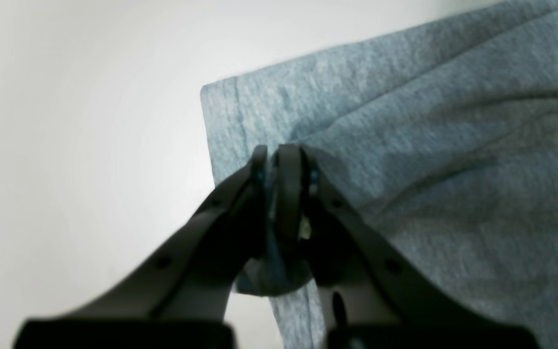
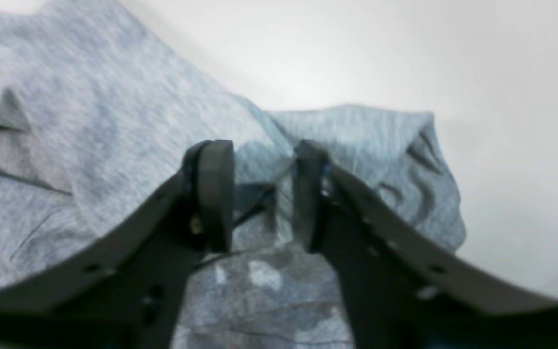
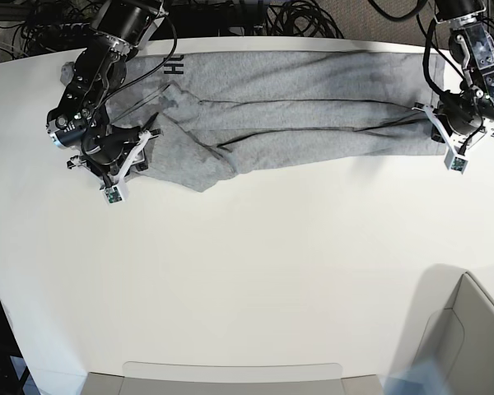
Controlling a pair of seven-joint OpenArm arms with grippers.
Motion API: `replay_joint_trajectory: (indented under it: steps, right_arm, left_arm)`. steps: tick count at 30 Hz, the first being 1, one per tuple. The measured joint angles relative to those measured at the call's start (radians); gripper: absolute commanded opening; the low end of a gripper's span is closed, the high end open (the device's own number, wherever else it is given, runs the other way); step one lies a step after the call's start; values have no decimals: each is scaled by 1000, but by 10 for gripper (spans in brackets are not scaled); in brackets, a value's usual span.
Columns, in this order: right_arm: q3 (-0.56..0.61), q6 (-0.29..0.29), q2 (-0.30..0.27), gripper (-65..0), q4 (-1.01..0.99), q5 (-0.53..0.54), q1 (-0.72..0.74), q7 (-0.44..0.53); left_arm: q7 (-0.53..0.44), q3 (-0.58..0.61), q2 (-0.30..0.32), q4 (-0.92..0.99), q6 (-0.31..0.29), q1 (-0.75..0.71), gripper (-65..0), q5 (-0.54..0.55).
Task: Fold the T-shirt properly
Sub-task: 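Hold the folded hem corners with both grippers and smooth the fold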
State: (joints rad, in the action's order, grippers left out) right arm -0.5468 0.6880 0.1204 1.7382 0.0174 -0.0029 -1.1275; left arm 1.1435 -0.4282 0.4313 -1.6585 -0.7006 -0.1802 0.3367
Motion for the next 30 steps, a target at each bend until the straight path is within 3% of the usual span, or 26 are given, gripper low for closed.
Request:
replay_joint_trajectory:
  steps: [3, 22, 30]
  right_arm:
    - [25, 0, 3, -650, 0, -5, 0, -2]
    - [22, 0, -1, -650, 90, -10, -14, -2]
    - [27, -16, -4, -423, 68, -10, -16, -2]
  left_arm:
    - [0, -4, -22, 0, 0, 0, -650, 0]
    - [0, -4, -29, 0, 0, 3, -650, 0]
    - [0, -4, -29, 0, 0, 5, -650, 0]
